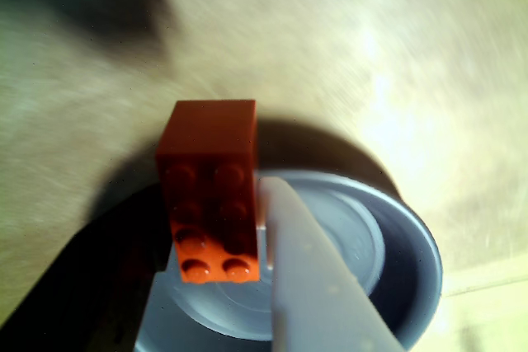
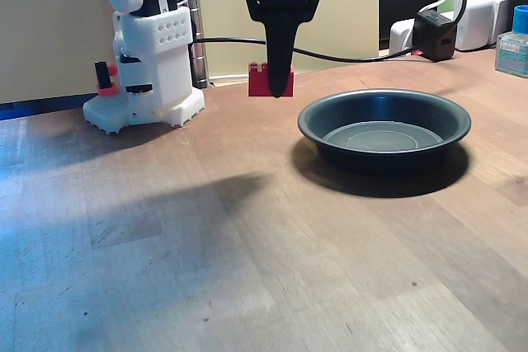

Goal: Grasp a lego block and put it in the bin.

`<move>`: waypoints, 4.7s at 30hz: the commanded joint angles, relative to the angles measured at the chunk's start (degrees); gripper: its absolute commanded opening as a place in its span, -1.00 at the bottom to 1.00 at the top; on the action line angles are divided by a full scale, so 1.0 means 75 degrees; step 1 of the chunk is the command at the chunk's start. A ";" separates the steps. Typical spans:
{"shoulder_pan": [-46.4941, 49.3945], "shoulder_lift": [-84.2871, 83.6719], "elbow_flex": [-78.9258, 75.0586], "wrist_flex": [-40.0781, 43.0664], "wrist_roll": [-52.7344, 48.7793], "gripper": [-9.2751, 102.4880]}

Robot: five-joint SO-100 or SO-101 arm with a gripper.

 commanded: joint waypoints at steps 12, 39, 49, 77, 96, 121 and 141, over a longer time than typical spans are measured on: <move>-0.1488 0.0223 -0.0129 -0.0727 0.2191 -0.84; -0.2016 -0.2965 -0.3211 -0.1195 0.3340 -0.84; -0.2004 -0.2941 -0.3129 -0.1172 0.2883 -0.72; -0.1242 -0.2648 -0.4418 0.0082 0.1805 -0.83; 0.2156 0.0270 -0.1605 0.0082 -0.4359 -0.83; 0.5016 0.3457 0.3668 -0.2977 -0.7547 -0.83; 0.5531 0.5613 0.7055 -0.4512 -0.7570 -0.84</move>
